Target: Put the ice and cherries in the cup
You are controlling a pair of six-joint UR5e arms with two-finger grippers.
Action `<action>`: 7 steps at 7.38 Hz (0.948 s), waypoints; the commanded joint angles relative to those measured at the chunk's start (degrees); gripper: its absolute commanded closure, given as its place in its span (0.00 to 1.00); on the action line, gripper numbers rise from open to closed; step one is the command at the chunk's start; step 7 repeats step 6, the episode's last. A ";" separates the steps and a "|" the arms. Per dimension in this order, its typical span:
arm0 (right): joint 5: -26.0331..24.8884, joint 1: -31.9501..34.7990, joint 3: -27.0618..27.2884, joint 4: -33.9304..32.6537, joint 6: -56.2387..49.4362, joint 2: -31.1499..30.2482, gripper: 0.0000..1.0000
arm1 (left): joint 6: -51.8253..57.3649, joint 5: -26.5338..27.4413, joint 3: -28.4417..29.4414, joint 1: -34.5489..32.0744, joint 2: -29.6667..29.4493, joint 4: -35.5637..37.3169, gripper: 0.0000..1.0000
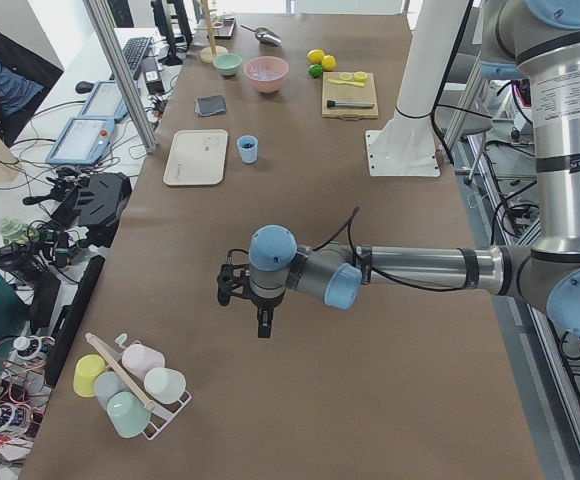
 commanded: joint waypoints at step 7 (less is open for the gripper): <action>-0.26 -0.04 -0.07 -0.07 0.00 0.05 0.01 | 1.55 0.46 3.21 -1.72 0.69 -6.37 0.02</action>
